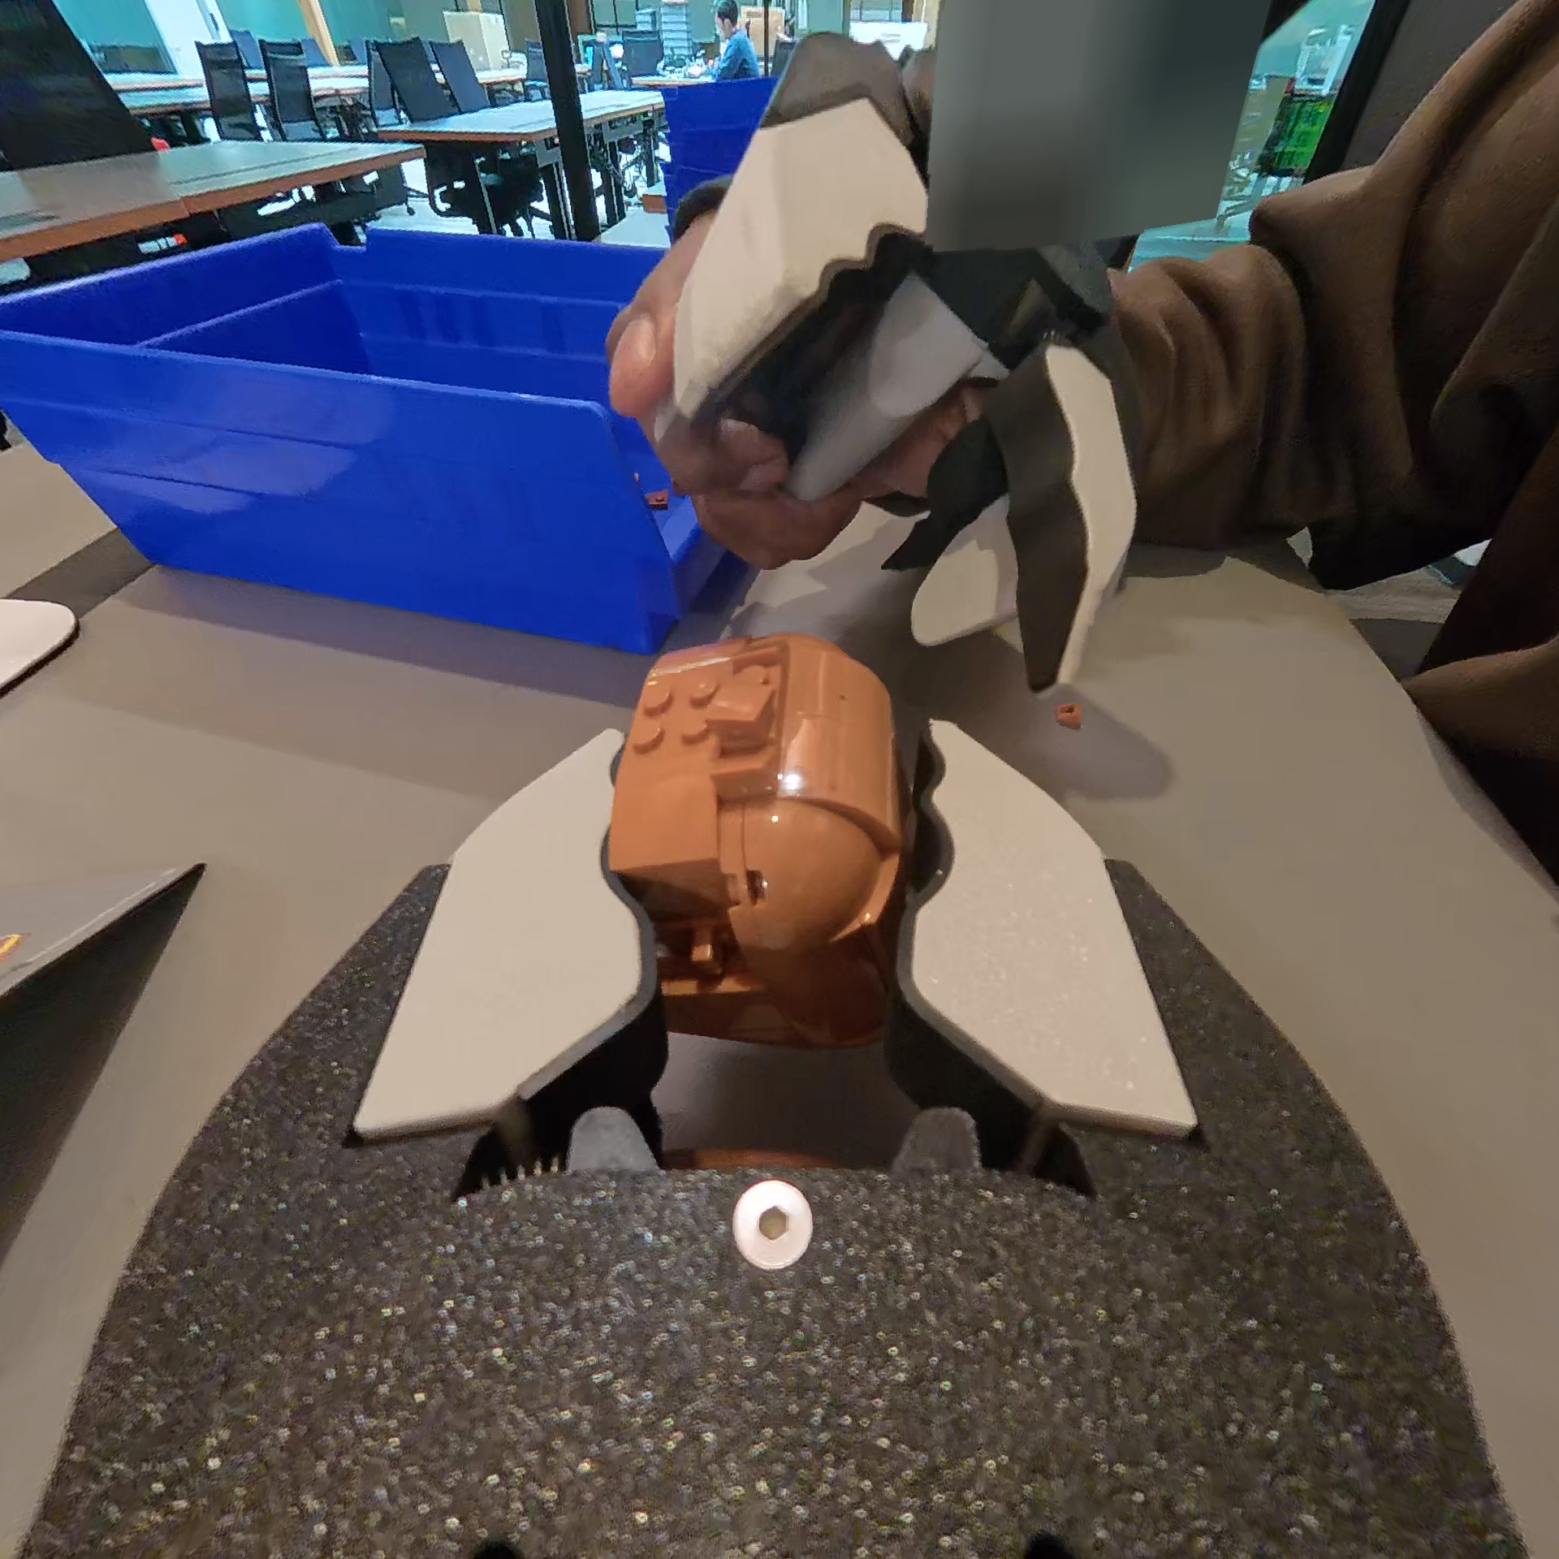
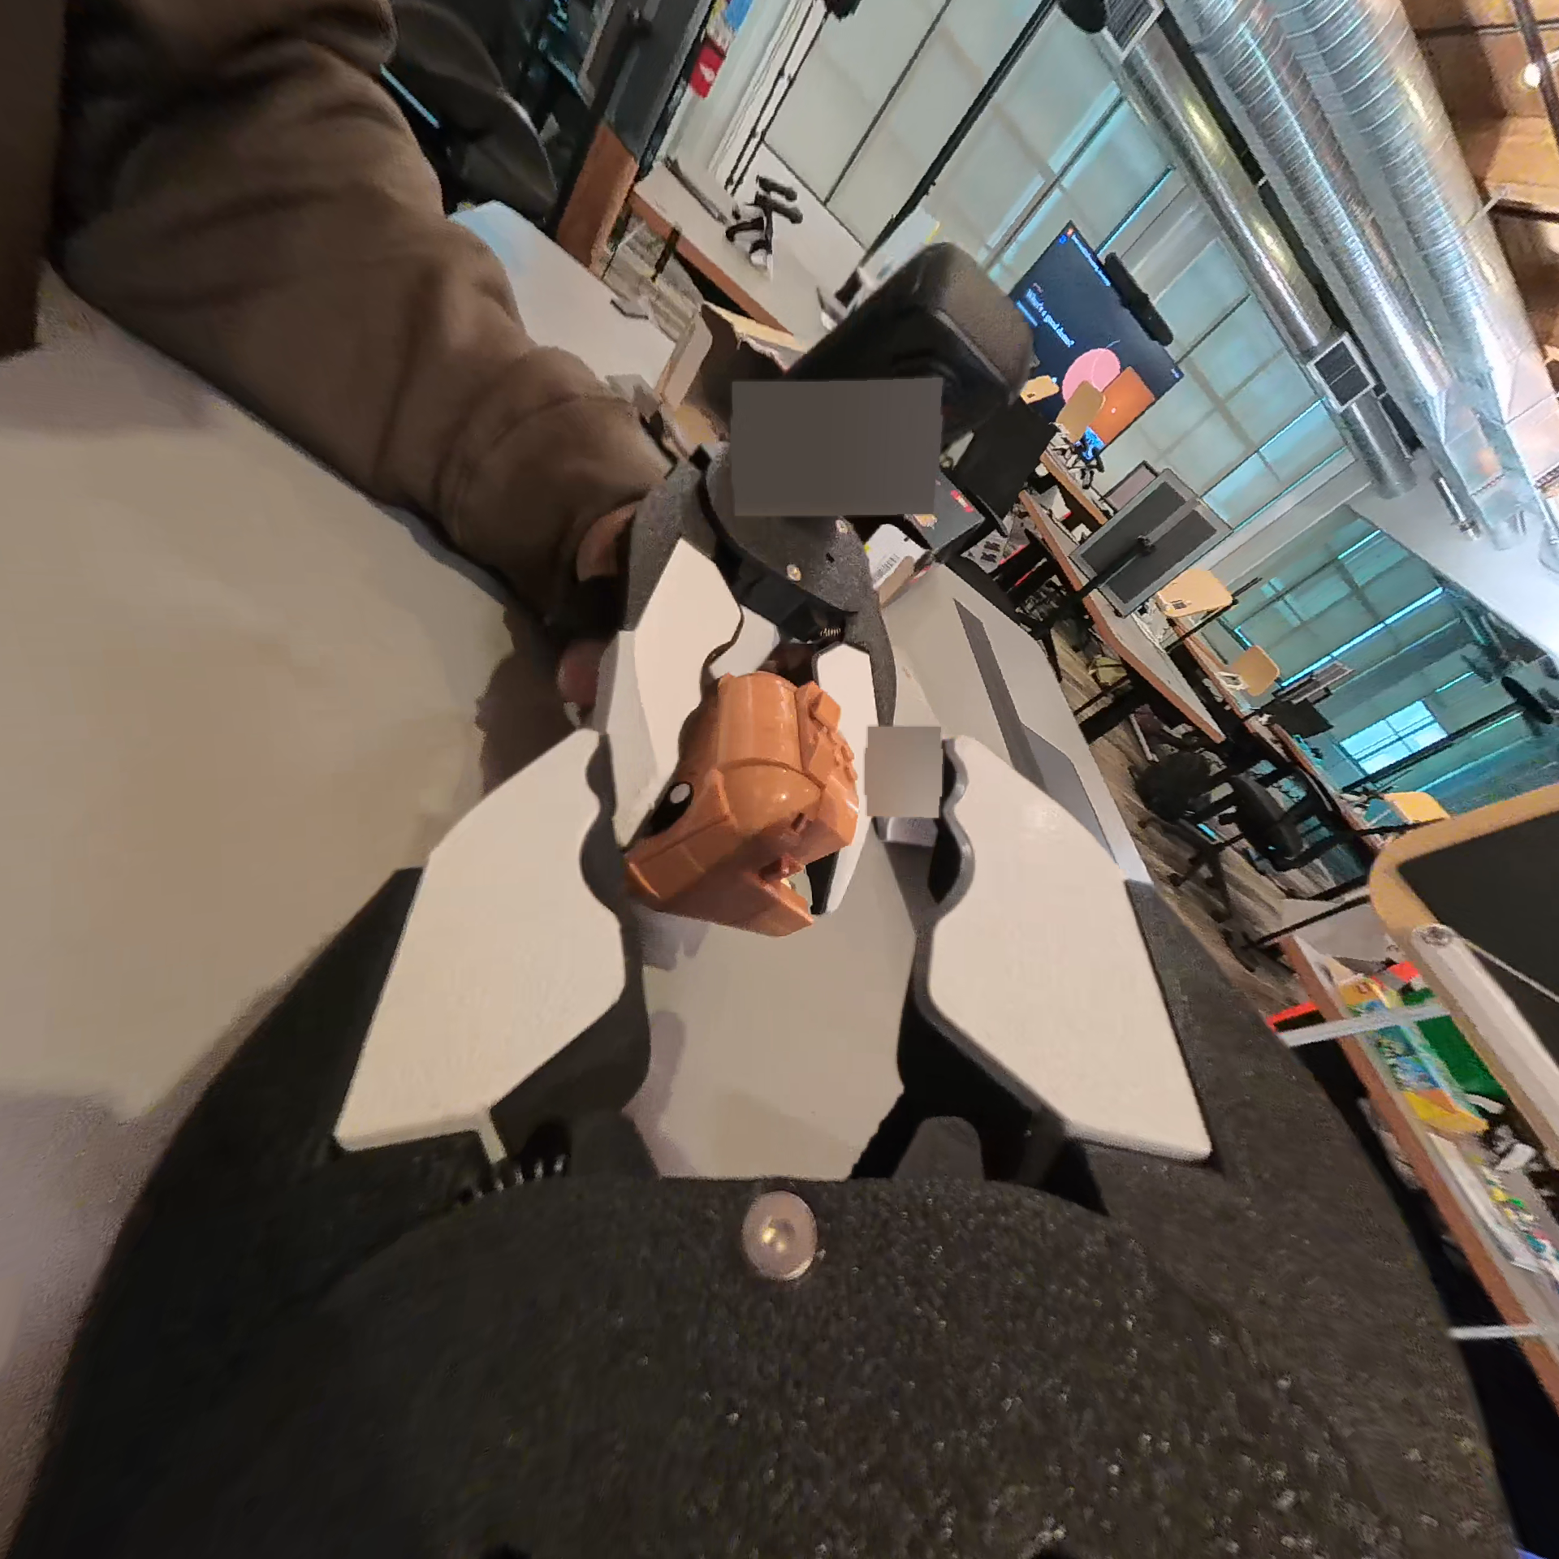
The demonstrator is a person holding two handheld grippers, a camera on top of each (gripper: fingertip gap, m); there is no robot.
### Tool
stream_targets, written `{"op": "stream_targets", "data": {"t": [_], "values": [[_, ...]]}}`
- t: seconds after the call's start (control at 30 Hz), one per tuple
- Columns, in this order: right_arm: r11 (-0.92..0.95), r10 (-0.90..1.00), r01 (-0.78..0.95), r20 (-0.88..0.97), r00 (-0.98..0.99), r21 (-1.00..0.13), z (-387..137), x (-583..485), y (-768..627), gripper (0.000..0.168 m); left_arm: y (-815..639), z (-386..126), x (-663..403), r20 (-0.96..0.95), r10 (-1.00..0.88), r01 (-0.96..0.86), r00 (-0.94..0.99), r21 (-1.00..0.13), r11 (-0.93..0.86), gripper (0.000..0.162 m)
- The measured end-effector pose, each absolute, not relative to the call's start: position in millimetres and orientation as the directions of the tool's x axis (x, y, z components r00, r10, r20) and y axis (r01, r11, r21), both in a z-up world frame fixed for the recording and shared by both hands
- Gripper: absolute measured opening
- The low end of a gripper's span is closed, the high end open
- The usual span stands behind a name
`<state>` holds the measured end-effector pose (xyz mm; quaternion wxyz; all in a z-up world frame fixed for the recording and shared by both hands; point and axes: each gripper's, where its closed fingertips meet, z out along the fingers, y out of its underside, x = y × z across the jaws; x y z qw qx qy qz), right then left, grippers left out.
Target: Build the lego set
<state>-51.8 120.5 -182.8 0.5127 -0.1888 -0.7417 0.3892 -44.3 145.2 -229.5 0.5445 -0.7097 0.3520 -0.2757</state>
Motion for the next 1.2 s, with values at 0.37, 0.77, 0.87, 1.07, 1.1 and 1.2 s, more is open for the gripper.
{"op": "stream_targets", "data": {"t": [0.37, 0.77, 0.87, 1.07, 1.1, 1.2], "values": [[0.786, 0.477, -0.156, 0.748, -0.462, -0.598, -196, -69, 98, 0.075, 139, -227, -41, 0.05, -0.829, -0.173, 0.556, -0.969, -0.174, 0.062], [0.813, 0.423, -0.157, 0.754, -0.503, -0.56, -208, -72, 95, 0.081, 132, -225, -36, 0.086, -0.858, -0.151, 0.507, -0.971, -0.187, 0.062], [0.824, 0.413, -0.162, 0.772, -0.483, -0.543, -209, -74, 97, 0.076, 131, -224, -37, 0.103, -0.86, -0.135, 0.5, -0.972, -0.195, 0.062], [0.809, 0.436, -0.188, 0.784, -0.442, -0.557, -204, -75, 97, 0.067, 131, -217, -40, 0.141, -0.859, -0.073, 0.491, -0.977, -0.202, 0.062], [0.804, 0.442, -0.191, 0.781, -0.441, -0.563, -203, -75, 96, 0.067, 131, -216, -40, 0.141, -0.861, -0.068, 0.489, -0.978, -0.2, 0.062], [0.791, 0.457, -0.192, 0.769, -0.448, -0.581, -203, -75, 96, 0.067, 130, -216, -39, 0.136, -0.865, -0.071, 0.484, -0.978, -0.194, 0.062]]}}
